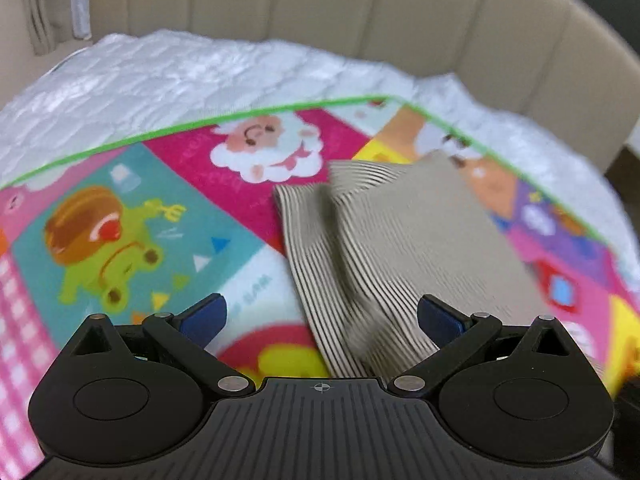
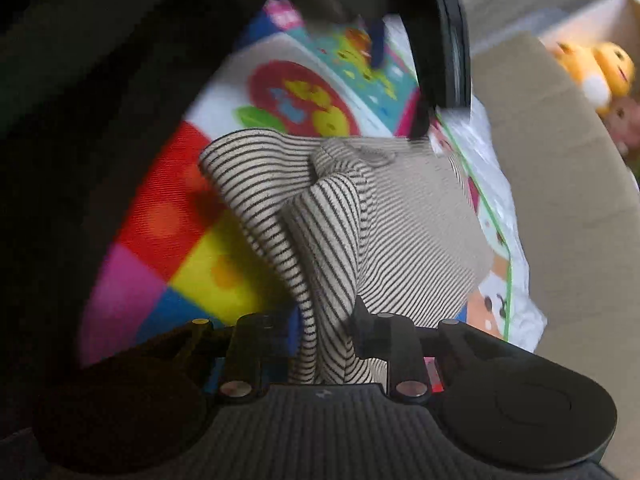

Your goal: Fold clothes

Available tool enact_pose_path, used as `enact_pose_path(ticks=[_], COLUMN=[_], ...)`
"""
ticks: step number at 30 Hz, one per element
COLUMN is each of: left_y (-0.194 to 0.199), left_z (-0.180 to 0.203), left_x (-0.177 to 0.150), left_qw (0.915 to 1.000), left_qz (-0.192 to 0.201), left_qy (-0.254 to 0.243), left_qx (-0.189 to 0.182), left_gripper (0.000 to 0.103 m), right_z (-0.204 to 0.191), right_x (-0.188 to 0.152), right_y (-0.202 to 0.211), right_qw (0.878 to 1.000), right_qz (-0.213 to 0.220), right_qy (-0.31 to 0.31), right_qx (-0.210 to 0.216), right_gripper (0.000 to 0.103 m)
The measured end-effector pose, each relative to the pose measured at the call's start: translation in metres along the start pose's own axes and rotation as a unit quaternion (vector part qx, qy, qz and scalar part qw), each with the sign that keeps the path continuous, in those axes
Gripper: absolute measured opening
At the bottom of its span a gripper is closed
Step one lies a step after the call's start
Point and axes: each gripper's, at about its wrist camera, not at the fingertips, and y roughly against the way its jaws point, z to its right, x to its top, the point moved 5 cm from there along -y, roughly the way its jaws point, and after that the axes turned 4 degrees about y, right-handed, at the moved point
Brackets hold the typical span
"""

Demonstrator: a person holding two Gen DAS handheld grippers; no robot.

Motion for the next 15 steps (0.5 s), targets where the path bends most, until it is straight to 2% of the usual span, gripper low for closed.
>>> enact_pose_path(ticks=[3, 6, 7, 9, 11, 14, 15], left_y=[-0.038, -0.052, -0.054, -0.054, -0.047, -0.039, -0.036], left_z=[0.006, 0.002, -0.005, -0.029, -0.058, -0.091, -0.096], left_x=[0.007, 0.001, 0.000, 0.007, 0.020, 0.029, 0.031], left_qw=[0.9995, 0.9970, 0.9976, 0.9982, 0.9866, 0.9696, 0.9684], left_qz=[-0.011, -0.013, -0.015, -0.020, -0.006, 0.024, 0.031], left_qy=[-0.020, -0.074, -0.068, 0.012, 0.118, 0.199, 0.206], left_qx=[0.021, 0.019, 0.005, -0.055, -0.113, -0.140, -0.138], left_gripper=[0.103, 0.103, 0.103, 0.103, 0.103, 0.103, 0.103], right_z=[0.012, 0.045, 0.058, 0.082, 0.100, 0.118, 0.121], right_x=[0.004, 0.019, 0.024, 0.037, 0.048, 0.059, 0.062], right_y=[0.018, 0.016, 0.011, -0.002, -0.020, -0.054, -0.067], right_qw=[0.999, 0.997, 0.996, 0.993, 0.989, 0.985, 0.984], right_qz=[-0.005, -0.009, -0.009, -0.006, 0.005, 0.010, 0.011], right_qy=[0.032, 0.069, 0.082, 0.110, 0.141, 0.169, 0.175], right_qx=[-0.006, -0.027, -0.033, -0.041, -0.042, -0.039, -0.042], right_gripper=[0.023, 0.023, 0.023, 0.024, 0.024, 0.024, 0.022])
